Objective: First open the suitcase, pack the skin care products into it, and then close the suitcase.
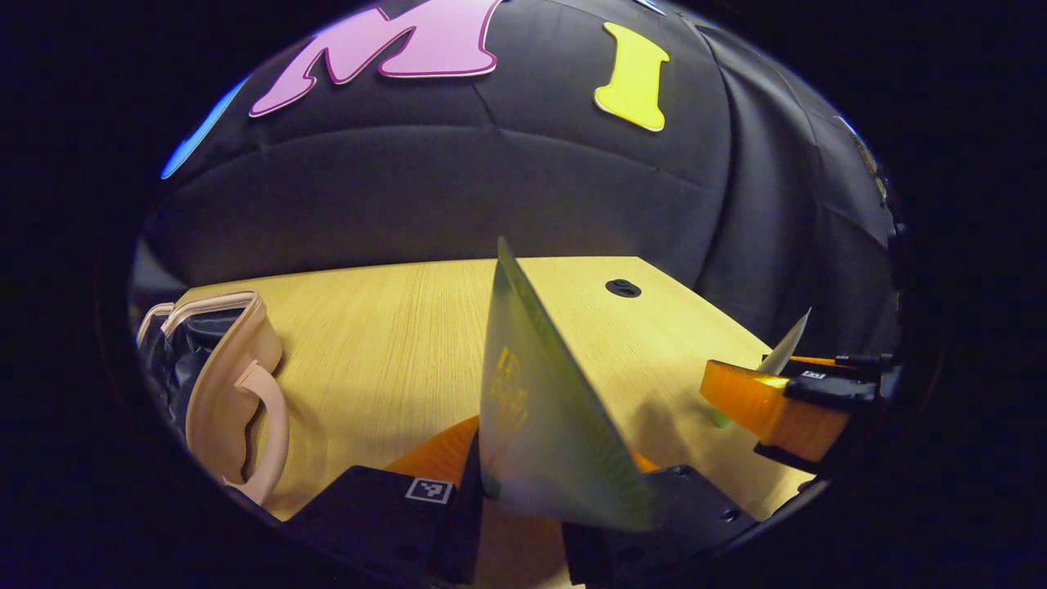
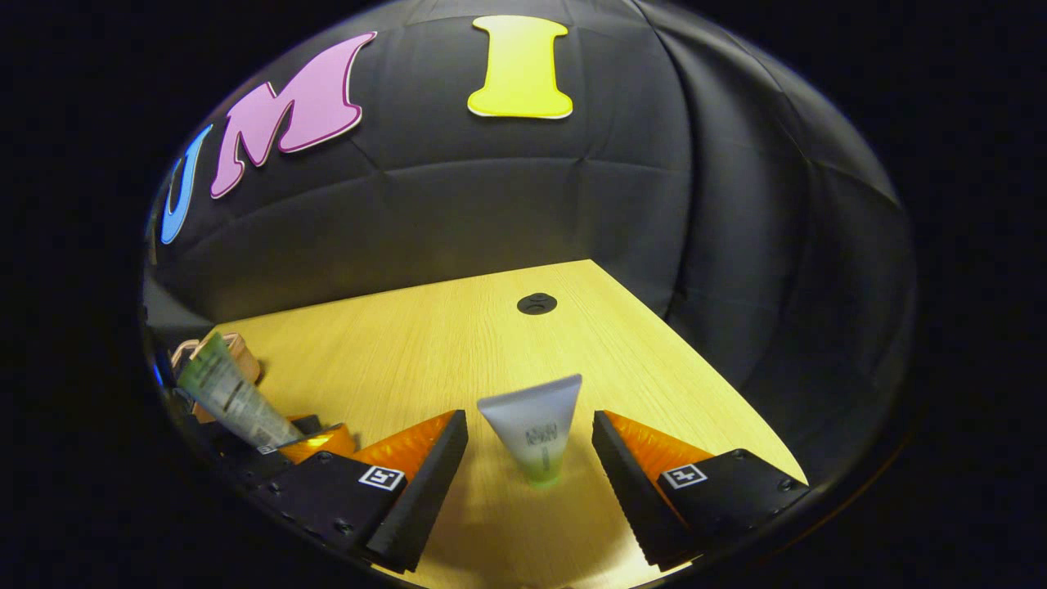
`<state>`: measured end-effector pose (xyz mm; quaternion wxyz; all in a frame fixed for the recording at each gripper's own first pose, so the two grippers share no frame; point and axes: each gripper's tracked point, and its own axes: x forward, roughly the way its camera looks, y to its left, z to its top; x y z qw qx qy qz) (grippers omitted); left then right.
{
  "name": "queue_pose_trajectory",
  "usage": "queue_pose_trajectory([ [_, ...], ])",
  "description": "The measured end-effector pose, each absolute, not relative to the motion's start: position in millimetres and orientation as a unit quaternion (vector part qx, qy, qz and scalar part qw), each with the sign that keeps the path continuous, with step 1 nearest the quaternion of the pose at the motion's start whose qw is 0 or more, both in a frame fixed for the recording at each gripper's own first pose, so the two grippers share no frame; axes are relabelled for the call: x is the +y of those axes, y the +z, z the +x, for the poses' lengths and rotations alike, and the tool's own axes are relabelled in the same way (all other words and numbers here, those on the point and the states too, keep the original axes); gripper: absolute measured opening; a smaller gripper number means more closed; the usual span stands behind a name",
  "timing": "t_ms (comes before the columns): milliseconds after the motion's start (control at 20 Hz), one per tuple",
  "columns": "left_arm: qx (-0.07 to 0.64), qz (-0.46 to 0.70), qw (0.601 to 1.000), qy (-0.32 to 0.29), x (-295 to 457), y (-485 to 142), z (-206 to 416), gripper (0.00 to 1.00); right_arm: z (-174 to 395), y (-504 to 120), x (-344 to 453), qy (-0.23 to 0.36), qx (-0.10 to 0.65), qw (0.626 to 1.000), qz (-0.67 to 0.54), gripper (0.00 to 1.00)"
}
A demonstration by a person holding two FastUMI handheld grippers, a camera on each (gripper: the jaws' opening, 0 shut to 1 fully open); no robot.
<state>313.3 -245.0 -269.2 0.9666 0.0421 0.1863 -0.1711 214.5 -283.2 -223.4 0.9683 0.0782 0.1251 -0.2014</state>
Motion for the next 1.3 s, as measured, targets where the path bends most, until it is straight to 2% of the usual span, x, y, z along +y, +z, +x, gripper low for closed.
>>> queue_pose_trajectory([
  [200,0.189,0.041,0.968,-0.159,-227.9,-271.6,303.9,0.49,227.1,-235.7,-297.4,-0.213,0.130,0.966,0.071,0.96],
  [350,0.191,0.035,0.969,-0.155,-221.5,-272.6,299.3,0.50,226.0,-247.9,-300.0,-0.212,0.147,0.964,0.063,0.68],
  [550,0.191,0.034,0.969,-0.154,-218.7,-272.2,297.4,0.50,225.1,-243.0,-296.2,-0.196,0.135,0.970,0.042,0.39],
  [600,0.191,0.033,0.969,-0.153,-217.6,-272.6,297.0,0.50,223.0,-245.2,-291.1,-0.187,0.139,0.971,0.044,0.38],
  [650,0.191,0.031,0.969,-0.153,-217.1,-271.8,296.5,0.50,221.6,-244.7,-285.7,-0.177,0.143,0.973,0.043,0.41],
  [700,0.191,0.029,0.969,-0.154,-215.8,-271.8,295.3,0.49,219.7,-242.3,-280.4,-0.168,0.145,0.974,0.044,0.29],
  [850,0.186,0.018,0.971,-0.150,-204.8,-256.8,286.9,0.48,206.5,-218.2,-261.0,-0.148,0.129,0.980,0.036,0.35],
  [1050,0.154,-0.012,0.978,-0.140,-169.0,-199.9,267.4,0.47,183.7,-165.1,-222.7,-0.113,0.096,0.989,0.016,0.34],
  [1300,0.146,-0.007,0.985,-0.090,-59.5,-135.0,244.4,0.47,147.5,-115.1,-152.0,-0.057,0.079,0.995,0.003,0.35],
])
